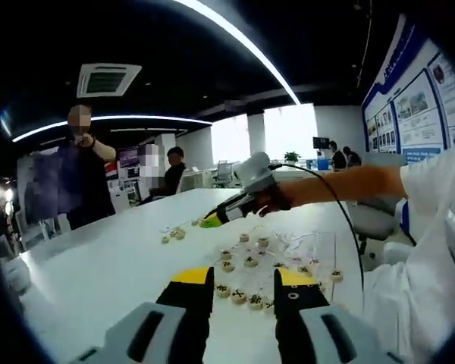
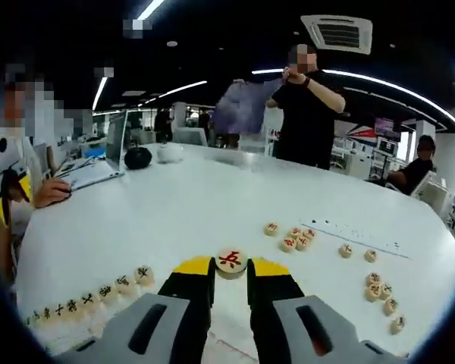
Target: Pick up the chess pieces one by one and place each piece onto its starting position on the chessboard, setting the pieces on their correct points until all the chess pieces are arranged in the starting layout
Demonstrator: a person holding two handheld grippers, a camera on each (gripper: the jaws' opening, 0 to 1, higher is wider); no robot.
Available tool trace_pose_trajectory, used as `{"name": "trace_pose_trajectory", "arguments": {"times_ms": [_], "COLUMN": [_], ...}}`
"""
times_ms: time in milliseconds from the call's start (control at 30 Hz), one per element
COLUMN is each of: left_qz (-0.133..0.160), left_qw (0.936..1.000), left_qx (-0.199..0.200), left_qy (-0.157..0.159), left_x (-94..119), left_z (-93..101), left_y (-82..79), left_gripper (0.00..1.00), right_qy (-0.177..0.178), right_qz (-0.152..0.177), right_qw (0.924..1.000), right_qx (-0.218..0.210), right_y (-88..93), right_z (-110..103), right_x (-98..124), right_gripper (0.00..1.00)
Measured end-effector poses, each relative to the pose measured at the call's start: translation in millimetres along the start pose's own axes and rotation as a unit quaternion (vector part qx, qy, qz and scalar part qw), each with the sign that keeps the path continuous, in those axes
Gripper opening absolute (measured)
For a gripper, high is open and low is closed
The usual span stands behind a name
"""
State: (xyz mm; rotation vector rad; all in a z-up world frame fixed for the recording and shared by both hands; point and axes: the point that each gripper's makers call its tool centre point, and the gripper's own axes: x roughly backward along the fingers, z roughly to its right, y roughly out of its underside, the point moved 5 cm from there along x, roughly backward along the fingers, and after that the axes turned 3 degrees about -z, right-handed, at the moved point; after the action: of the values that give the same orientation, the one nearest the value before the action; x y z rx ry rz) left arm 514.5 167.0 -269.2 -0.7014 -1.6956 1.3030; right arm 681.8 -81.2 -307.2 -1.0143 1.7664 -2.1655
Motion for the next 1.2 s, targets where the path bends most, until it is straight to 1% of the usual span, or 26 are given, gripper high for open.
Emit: {"name": "trace_pose_trajectory", "arguments": {"times_ms": [100,200,300,367,400,467,500,533,600,767,900,1033,1100,1200], "left_qz": [0.001,0.003,0.006,0.008,0.009,0.016,0.019,0.021,0.023,0.023,0.022,0.026,0.027,0.026], "left_qw": [1.0000,1.0000,1.0000,1.0000,0.9999,0.9996,0.9994,0.9992,0.9990,0.9990,0.9989,0.9975,0.9972,0.9975], "left_qx": [-0.002,-0.001,-0.001,-0.001,-0.002,-0.007,-0.007,-0.009,-0.012,-0.013,-0.016,-0.030,-0.032,-0.031], "left_qy": [0.005,0.003,0.004,0.006,0.009,0.021,0.029,0.032,0.037,0.037,0.039,0.058,0.061,0.057], "left_x": [0.3,1.3,2.3,2.2,1.8,1.3,1.3,1.6,2.0,1.5,-1.2,-2.1,-2.1,-1.6], "left_z": [1.6,1.6,3.1,4.8,6.2,11.6,14.2,15.9,18.7,18.7,21.3,31.0,32.7,30.2], "left_y": [-0.8,-1.2,-2.4,-3.2,-3.7,-5.2,-6.0,-6.6,-7.4,-7.4,-7.0,-9.5,-9.5,-9.0], "left_gripper": [0.33,0.33,0.33,0.33,0.33,0.33,0.33,0.33,0.34,0.34,0.34,0.34,0.34,0.34], "right_qy": [-0.003,-0.006,-0.015,-0.017,-0.017,-0.016,-0.025,-0.026,-0.031,-0.042,-0.047,-0.046,-0.048,-0.054], "right_qz": [0.008,0.019,0.021,0.020,0.005,-0.008,-0.020,-0.022,-0.024,-0.033,-0.045,-0.046,-0.049,-0.051], "right_qw": [0.9999,0.9998,0.9996,0.9994,0.9997,0.9998,0.9995,0.9994,0.9990,0.9976,0.9969,0.9965,0.9964,0.9964], "right_qx": [-0.010,-0.009,-0.014,-0.021,-0.018,-0.003,0.000,-0.001,-0.023,-0.044,-0.045,-0.051,-0.049,-0.040], "right_y": [10.3,23.6,39.6,46.9,57.0,70.3,77.4,79.3,91.0,109.7,120.9,123.3,123.4,121.6], "right_z": [3.0,-1.6,-10.0,-13.1,-16.9,-21.9,-25.3,-26.1,-29.3,-35.2,-39.2,-35.5,-36.9,-39.5], "right_x": [26.4,54.6,75.6,83.4,90.3,99.5,103.4,104.8,114.6,128.4,129.2,126.8,125.5,122.9], "right_gripper": [0.19,0.19,0.19,0.19,0.19,0.19,0.19,0.19,0.19,0.19,0.19,0.19,0.19,0.19]}}
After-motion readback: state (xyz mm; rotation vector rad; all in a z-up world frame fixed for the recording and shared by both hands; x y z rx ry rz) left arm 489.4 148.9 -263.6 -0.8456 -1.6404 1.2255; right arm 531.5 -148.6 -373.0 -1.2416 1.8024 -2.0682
